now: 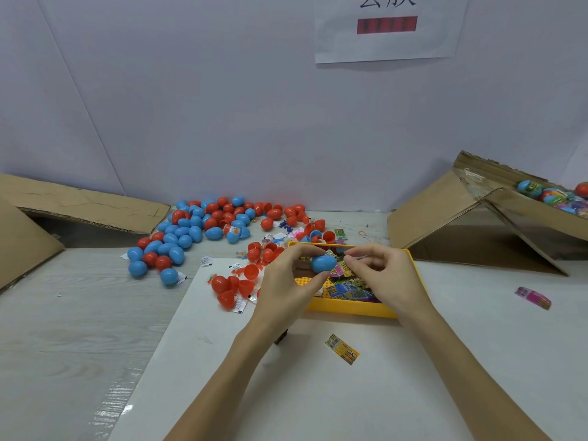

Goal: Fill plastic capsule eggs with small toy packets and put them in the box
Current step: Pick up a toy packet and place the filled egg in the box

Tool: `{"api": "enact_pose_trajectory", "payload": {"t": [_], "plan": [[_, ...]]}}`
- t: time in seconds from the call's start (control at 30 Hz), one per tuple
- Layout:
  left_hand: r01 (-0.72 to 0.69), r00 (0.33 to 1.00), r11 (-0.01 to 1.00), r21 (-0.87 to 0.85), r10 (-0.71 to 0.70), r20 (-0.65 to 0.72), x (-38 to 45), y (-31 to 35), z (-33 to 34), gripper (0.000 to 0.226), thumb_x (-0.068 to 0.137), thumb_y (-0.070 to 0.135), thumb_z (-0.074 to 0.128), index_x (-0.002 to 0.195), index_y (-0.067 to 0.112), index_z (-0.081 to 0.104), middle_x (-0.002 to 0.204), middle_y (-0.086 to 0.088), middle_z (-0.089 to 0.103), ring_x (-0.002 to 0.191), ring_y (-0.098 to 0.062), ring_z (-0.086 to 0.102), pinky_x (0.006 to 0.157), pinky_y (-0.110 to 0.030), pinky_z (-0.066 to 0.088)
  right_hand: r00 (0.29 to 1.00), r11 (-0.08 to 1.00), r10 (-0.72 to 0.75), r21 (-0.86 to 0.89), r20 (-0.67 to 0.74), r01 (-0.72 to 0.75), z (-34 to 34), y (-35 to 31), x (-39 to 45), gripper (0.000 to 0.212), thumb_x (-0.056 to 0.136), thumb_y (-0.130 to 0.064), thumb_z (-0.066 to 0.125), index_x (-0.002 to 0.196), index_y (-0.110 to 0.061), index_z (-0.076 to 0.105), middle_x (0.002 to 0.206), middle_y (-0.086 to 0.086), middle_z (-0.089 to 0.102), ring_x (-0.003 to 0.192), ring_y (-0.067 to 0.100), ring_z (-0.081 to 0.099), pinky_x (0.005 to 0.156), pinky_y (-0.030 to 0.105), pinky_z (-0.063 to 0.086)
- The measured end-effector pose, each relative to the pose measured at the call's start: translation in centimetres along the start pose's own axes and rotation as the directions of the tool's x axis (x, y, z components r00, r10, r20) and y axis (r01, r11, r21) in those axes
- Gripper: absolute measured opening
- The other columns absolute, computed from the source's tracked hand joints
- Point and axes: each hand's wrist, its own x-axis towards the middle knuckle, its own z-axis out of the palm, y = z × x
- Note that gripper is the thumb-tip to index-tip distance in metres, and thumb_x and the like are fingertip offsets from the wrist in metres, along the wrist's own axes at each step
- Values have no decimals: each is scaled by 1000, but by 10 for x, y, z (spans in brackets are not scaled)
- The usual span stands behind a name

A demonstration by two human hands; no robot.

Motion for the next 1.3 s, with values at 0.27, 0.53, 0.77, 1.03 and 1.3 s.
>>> {"api": "enact_pose_trajectory", "payload": {"t": [0.27,0.53,0.77,1.03,1.3], "plan": [[12,1000,1000,-7,-11,22,-1,3,1,34,88,17,79,120,14,68,112,4,71,98,-8,70,86,-25,60,999,999,-38,-16,-37,38,3,-1,0,7,95,-29,72,101,-27,74,72,-6,77,78,6,74,80,17,50],[12,999,1000,16,-12,43,-2,1,1,34,89,15,78,122,14,69,114,4,70,98,-6,69,86,-23,59,988,969,-147,-207,-52,134,7,-2,-3,4,97,-31,70,101,-32,70,66,-16,74,70,-2,71,68,0,46],[86,995,995,-59,-83,52,0,2,3,36,91,16,76,127,13,68,115,3,72,99,-6,70,88,-27,60,988,965,-150,-222,-34,138,10,-2,-4,15,98,-30,69,111,-25,74,71,-14,76,72,-2,73,74,18,58],[132,991,983,-125,-129,34,1,1,1,32,92,16,75,123,16,68,112,5,72,100,-8,70,89,-29,60,993,980,79,173,92,-94,8,-6,-3,27,93,-15,76,117,-25,70,97,-5,80,87,8,77,70,20,61],[71,996,996,-58,-74,-55,2,1,-1,19,98,8,63,110,22,69,118,3,62,90,-3,65,73,-18,55,995,998,67,-18,78,-66,12,-3,-2,12,93,-18,76,104,-21,73,96,-2,76,91,15,74,85,34,63]]}}
